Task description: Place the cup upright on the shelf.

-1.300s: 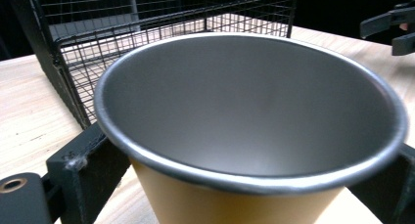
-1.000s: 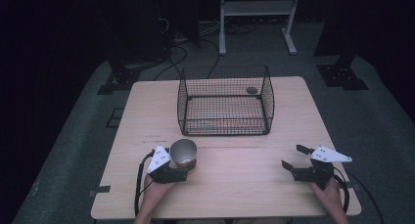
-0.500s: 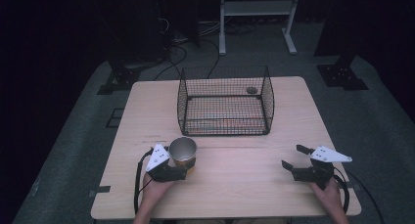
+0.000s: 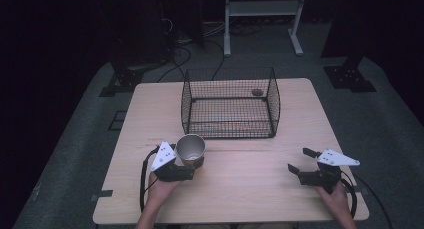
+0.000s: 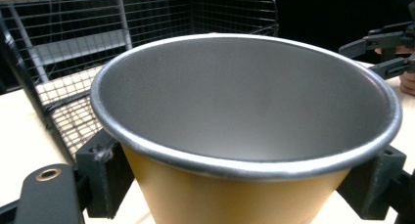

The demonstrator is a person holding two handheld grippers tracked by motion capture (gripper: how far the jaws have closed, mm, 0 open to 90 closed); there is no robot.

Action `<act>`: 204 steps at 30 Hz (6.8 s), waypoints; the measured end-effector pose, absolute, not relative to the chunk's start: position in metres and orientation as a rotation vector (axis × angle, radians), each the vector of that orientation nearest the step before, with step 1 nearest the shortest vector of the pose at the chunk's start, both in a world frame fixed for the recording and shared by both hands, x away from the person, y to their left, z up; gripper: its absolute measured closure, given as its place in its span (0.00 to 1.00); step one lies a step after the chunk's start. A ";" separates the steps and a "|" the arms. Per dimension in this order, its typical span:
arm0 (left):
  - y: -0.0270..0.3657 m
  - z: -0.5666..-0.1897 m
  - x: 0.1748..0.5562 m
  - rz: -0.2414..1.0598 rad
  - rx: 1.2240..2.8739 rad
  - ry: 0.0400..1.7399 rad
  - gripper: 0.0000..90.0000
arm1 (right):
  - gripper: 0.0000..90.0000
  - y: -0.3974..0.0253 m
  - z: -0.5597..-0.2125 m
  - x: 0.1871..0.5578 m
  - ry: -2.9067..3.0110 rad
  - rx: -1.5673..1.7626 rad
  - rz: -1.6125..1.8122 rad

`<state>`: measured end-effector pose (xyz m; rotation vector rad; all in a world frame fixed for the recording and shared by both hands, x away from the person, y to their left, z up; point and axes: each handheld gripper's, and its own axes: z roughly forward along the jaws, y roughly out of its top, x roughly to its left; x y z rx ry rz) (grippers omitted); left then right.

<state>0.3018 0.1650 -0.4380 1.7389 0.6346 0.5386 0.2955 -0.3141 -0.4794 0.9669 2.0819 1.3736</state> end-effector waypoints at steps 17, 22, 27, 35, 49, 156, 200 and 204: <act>0.152 -0.410 0.314 0.502 1.702 0.575 0.16 | 0.14 -0.314 -0.479 0.296 2.082 0.967 1.375; 0.151 -0.402 0.318 0.500 1.697 0.566 0.16 | 0.14 -0.314 -0.479 0.296 2.082 0.968 1.375; 0.150 -0.396 0.321 0.494 1.690 0.559 0.16 | 0.14 -0.314 -0.479 0.296 2.082 0.968 1.376; 0.151 -0.383 0.329 0.486 1.677 0.552 0.16 | 0.14 -0.314 -0.479 0.296 2.082 0.969 1.375; 0.140 -0.363 0.347 0.485 1.699 0.523 0.16 | 0.14 -0.315 -0.479 0.296 2.081 0.973 1.379; 0.034 -0.363 0.508 0.331 1.925 0.473 0.16 | 0.14 -0.316 -0.479 0.296 2.077 0.967 1.400; 0.016 -0.406 0.550 0.234 2.164 0.506 0.16 | 0.14 -0.317 -0.479 0.296 2.076 0.971 1.415; 0.013 -0.407 0.551 0.236 2.181 0.500 0.16 | 0.14 -0.317 -0.479 0.296 2.076 0.970 1.416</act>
